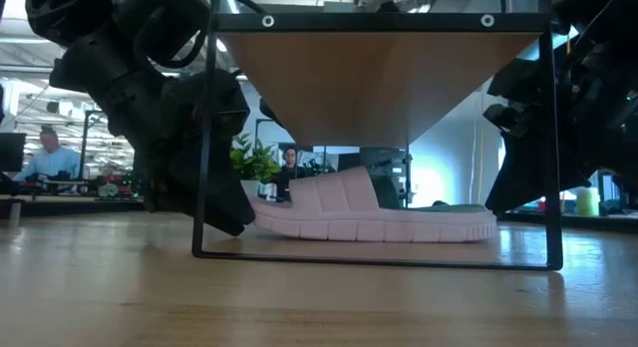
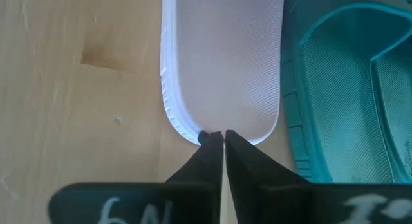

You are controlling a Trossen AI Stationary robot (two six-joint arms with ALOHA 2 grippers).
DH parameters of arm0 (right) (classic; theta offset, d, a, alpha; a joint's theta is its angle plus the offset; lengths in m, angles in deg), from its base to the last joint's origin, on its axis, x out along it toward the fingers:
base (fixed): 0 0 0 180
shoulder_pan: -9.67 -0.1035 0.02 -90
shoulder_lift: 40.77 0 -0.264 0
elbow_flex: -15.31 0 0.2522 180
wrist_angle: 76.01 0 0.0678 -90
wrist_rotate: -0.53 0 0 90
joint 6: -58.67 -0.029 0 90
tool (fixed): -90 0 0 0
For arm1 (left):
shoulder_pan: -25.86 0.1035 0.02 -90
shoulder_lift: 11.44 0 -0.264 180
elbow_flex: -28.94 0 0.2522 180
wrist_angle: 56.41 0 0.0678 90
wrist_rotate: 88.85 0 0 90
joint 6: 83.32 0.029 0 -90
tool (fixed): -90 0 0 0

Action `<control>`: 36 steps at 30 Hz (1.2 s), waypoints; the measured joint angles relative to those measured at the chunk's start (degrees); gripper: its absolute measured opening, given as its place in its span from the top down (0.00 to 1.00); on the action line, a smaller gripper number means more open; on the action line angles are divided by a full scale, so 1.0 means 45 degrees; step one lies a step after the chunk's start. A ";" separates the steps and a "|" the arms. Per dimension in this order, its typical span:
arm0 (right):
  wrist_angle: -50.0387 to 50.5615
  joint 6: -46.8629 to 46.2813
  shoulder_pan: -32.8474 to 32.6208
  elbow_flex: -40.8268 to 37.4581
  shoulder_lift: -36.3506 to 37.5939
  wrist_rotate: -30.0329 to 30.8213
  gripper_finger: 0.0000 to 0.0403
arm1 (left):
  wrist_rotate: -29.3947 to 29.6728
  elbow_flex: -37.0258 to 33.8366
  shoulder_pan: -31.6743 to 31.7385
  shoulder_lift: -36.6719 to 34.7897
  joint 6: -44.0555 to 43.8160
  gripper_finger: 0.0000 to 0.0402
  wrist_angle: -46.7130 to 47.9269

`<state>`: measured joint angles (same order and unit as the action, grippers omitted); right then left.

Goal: Pick and place slides into the shelf
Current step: Put the right pink slide under the shelf, then adjust the green slide under the shelf

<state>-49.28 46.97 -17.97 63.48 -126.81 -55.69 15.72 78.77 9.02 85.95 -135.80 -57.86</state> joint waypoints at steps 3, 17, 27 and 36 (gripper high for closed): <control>0.0000 -0.0010 -0.0005 0.0000 0.0062 -0.0410 0.91 | -0.0394 0.0000 0.0000 0.0000 -0.0008 0.68 -0.0021; 0.0184 -0.1012 -0.0010 0.0017 0.1398 -0.1975 0.77 | -0.1044 0.0000 0.0005 0.0000 -0.0008 0.68 -0.0045; 0.4561 -0.5931 0.1410 0.0024 0.3576 -0.4548 0.67 | -0.1191 0.0000 0.0084 0.0000 -0.0005 0.68 -0.0079; 0.4962 -0.3872 0.4299 0.0024 0.3716 -0.5176 0.68 | -0.1285 0.0000 0.0253 0.0000 0.0074 0.68 -0.0128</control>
<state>-26.95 29.54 1.37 63.59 -110.09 -78.98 9.94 78.77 10.15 85.95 -135.46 -58.44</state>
